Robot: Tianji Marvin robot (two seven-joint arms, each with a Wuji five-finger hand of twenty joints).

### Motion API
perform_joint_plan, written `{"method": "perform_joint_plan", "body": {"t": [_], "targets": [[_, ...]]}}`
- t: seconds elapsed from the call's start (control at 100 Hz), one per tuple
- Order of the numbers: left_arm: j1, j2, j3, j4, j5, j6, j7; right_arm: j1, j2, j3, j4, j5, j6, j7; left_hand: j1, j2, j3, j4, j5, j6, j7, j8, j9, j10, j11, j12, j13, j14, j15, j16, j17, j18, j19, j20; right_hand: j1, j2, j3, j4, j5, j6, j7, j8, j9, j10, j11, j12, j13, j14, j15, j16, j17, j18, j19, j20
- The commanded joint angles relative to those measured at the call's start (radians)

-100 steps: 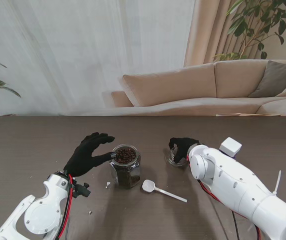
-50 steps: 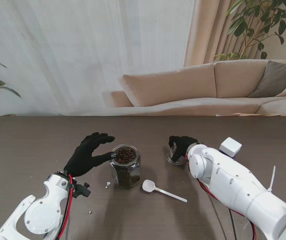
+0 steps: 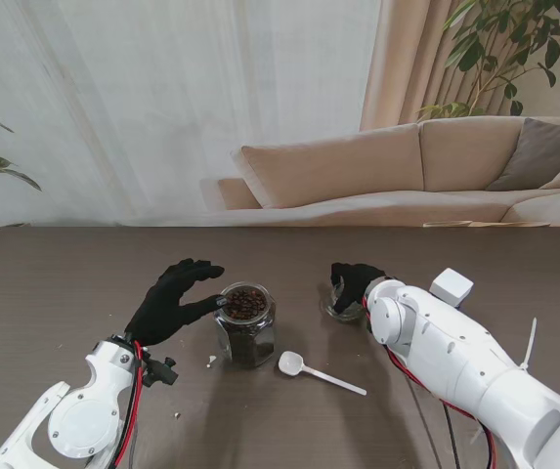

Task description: Portion coffee beans from the glass jar into the coffee jar

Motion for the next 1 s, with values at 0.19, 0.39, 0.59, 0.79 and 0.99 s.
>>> {"method": "perform_joint_plan", "body": {"t": [0.19,0.39,0.59,0.79,0.99], "targets": [[0.004,-0.004,-0.006,-0.005,-0.005,-0.001,-0.021,-0.101,0.011,0.048,-0.019,0.001,0.008,0.043,0.024,0.037,-0.044,0.037,0.023,0.006,0.004,0.005,0.017,-0.003,0.0,0.009,0.009,0.01,-0.009,0.008,-0.017,-0.017,-0.031,-0.011,0.29,0.152,0.205,0.071,0.304,0.146,0.234,-0.051,0.052,-0.247,-0.022,0.139,0.007,-0.092,0.03,0.031,0.243,-0.019,0.053,-0.006],[0.006,-0.004,-0.007,-0.006,-0.009,-0.001,-0.023,-0.112,0.013,0.074,-0.058,-0.004,0.02,0.034,0.027,0.038,-0.048,0.037,0.022,0.007,0.004,0.004,0.017,-0.003,0.0,0.009,0.008,0.011,-0.009,0.008,-0.017,-0.016,-0.031,-0.011,0.29,0.151,0.206,0.071,0.305,0.155,0.238,-0.051,0.054,-0.247,-0.019,0.145,0.006,-0.096,0.042,0.037,0.245,-0.019,0.058,-0.004],[0.009,-0.005,-0.008,-0.008,-0.009,0.001,-0.018,-0.107,0.007,0.075,-0.054,0.008,0.021,0.031,0.029,0.041,-0.051,0.038,0.023,0.006,0.004,0.004,0.016,-0.001,0.0,0.009,0.007,0.011,-0.009,0.008,-0.017,-0.016,-0.031,-0.011,0.292,0.148,0.206,0.072,0.307,0.154,0.238,-0.052,0.053,-0.246,-0.018,0.148,0.006,-0.096,0.047,0.04,0.245,-0.021,0.059,-0.004],[0.01,-0.005,-0.011,-0.008,-0.008,-0.001,-0.018,-0.117,0.004,0.098,-0.075,0.029,0.035,0.033,0.03,0.042,-0.055,0.038,0.02,0.007,0.002,0.004,0.016,0.0,0.0,0.009,0.008,0.009,-0.009,0.008,-0.017,-0.016,-0.03,-0.011,0.299,0.146,0.206,0.073,0.312,0.154,0.238,-0.055,0.052,-0.243,-0.017,0.152,0.006,-0.096,0.052,0.043,0.245,-0.02,0.06,-0.004],[0.009,-0.004,-0.016,-0.009,-0.009,-0.003,-0.023,-0.135,0.013,0.13,-0.137,0.032,0.066,0.052,0.03,0.044,-0.059,0.039,0.023,0.003,0.004,0.004,0.016,-0.004,0.0,0.009,0.009,0.009,-0.008,0.008,-0.017,-0.017,-0.03,-0.011,0.302,0.144,0.204,0.074,0.318,0.157,0.238,-0.062,0.054,-0.239,-0.018,0.153,0.006,-0.092,0.054,0.045,0.245,-0.017,0.062,-0.004]]}}
